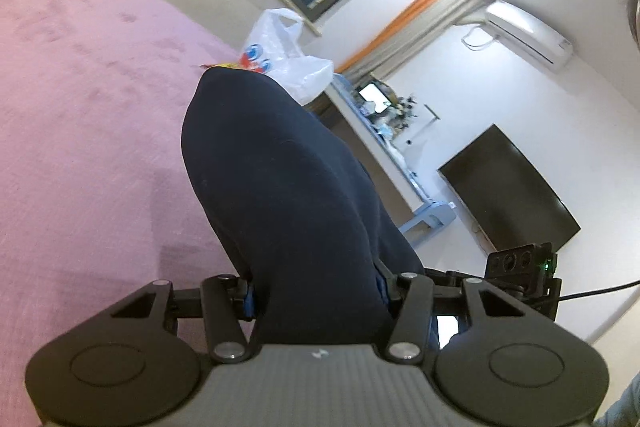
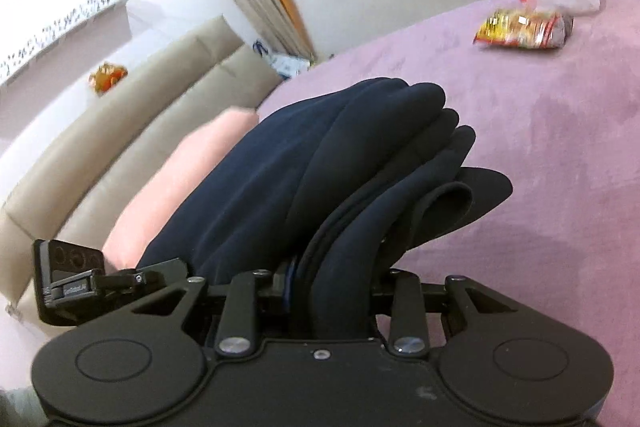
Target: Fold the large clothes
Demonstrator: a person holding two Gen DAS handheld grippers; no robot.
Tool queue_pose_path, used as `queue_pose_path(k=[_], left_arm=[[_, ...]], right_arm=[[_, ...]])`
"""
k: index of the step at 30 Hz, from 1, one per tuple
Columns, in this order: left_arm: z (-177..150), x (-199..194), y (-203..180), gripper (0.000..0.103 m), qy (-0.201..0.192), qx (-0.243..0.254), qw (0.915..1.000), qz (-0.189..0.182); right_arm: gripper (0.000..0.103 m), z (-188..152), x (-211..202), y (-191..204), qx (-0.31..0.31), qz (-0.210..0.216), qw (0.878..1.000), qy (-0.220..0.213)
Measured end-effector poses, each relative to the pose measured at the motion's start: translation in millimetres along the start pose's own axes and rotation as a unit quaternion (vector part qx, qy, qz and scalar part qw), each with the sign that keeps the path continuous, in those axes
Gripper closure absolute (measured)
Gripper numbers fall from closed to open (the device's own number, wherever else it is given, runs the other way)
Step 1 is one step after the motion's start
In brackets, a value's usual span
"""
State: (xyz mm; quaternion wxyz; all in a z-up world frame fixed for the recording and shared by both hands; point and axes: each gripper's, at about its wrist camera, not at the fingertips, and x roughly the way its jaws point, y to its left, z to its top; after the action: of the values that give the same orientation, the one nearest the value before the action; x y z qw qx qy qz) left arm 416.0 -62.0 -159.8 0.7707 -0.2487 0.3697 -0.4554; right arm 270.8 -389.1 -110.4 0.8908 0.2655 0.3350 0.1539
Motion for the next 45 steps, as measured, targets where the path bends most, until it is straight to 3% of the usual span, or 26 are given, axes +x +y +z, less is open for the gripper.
queue_pose_path(k=[4,6,8,10,13,16,21,24,26,28,29,30,32,33,34,36,38,39,40,41,42,43,45], left_arm=[[-56.3,-19.1,43.6,0.049,0.015,-0.049,0.9984,0.025],[-89.4,-11.6,77.4,0.046,0.038,-0.083,0.9949,0.044],[-121.8,-5.7,111.3,0.036,0.052,-0.116,0.9896,0.068],[-136.5,-19.1,126.2,0.039,0.005,-0.147,0.9889,0.02],[-140.5,-24.2,125.4,0.039,-0.014,-0.132,0.9911,0.013],[-151.2,-37.9,118.8,0.037,-0.022,-0.127,0.9915,0.018],[-172.0,-74.3,90.9,0.037,-0.041,-0.107,0.9903,0.078],[-189.8,-99.1,70.4,0.04,-0.063,-0.102,0.9871,0.106],[-201.4,-113.1,57.4,0.043,-0.07,-0.101,0.9847,0.124],[-207.4,-121.1,48.1,0.05,-0.053,-0.104,0.9839,0.136],[-210.1,-122.8,42.7,0.052,-0.041,-0.109,0.9839,0.136],[-212.2,-125.1,35.8,0.053,-0.033,-0.103,0.9851,0.134],[-210.5,-135.5,18.9,0.063,-0.019,-0.065,0.9868,0.147],[-209.6,-146.0,13.1,0.063,-0.02,-0.053,0.9871,0.15],[-207.3,-154.3,8.9,0.064,-0.028,-0.046,0.9879,0.145],[-200.5,-172.7,-2.9,0.064,-0.053,-0.021,0.9889,0.137],[-186.8,-172.8,-14.5,0.064,-0.07,0.02,0.9864,0.147],[-180.0,-166.6,-18.4,0.065,-0.072,0.038,0.9855,0.148],[-175.4,-160.0,-20.4,0.078,-0.069,0.051,0.9858,0.144],[-171.4,-148.8,-20.3,0.097,-0.061,0.061,0.9865,0.139],[-169.0,-135.6,-19.7,0.098,-0.05,0.067,0.9877,0.132],[-168.3,-120.6,-16.1,0.098,-0.036,0.074,0.9891,0.122],[-174.0,-99.8,-11.1,0.098,-0.002,0.091,0.99,0.108]], right_arm=[[0.065,-55.1,26.1,-2.9,0.023,-0.014,0.999,0.047],[0.064,-88.6,50.5,-15.5,0.033,-0.039,0.995,0.084],[0.06,-124.8,76.4,-30.2,0.04,-0.085,0.987,0.131],[0.053,-140.0,69.3,-42.0,0.068,-0.061,0.991,0.098],[0.053,-142.4,60.4,-56.0,0.106,-0.033,0.99,0.086],[0.048,-146.5,50.2,-55.8,0.102,-0.033,0.991,0.079],[0.038,-161.5,19.7,-26.3,0.038,-0.073,0.995,0.061],[0.035,-184.1,4.7,-11.9,0.018,-0.12,0.99,0.071],[0.038,-202.6,1.6,-5.2,0.02,-0.128,0.988,0.089],[0.066,-215.8,-7.4,7.1,-0.003,-0.142,0.986,0.085],[0.073,-217.3,-10.0,13.3,-0.015,-0.151,0.984,0.095],[0.088,-214.0,-15.8,20.5,-0.024,-0.157,0.983,0.097],[0.09,-204.0,-31.5,35.3,-0.056,-0.187,0.977,0.085],[0.088,-197.7,-37.3,40.4,-0.07,-0.207,0.973,0.078],[0.072,-192.1,-43.6,45.2,-0.085,-0.23,0.967,0.069],[0.049,-180.4,-47.4,55.9,-0.124,-0.255,0.958,0.046],[0.05,-166.8,-38.5,68.4,-0.166,-0.235,0.957,0.022],[0.054,-158.6,-29.8,75.2,-0.182,-0.219,0.958,0.013],[0.064,-149.4,-18.2,83.0,-0.198,-0.206,0.958,0.003],[0.071,-139.9,-4.1,90.6,-0.218,-0.192,0.957,-0.008],[0.085,-132.7,10.3,96.4,-0.24,-0.179,0.954,-0.016],[0.091,-124.6,26.2,101.8,-0.26,-0.167,0.951,-0.024],[0.093,-107.4,55.7,105.8,-0.277,-0.129,0.951,-0.041]])
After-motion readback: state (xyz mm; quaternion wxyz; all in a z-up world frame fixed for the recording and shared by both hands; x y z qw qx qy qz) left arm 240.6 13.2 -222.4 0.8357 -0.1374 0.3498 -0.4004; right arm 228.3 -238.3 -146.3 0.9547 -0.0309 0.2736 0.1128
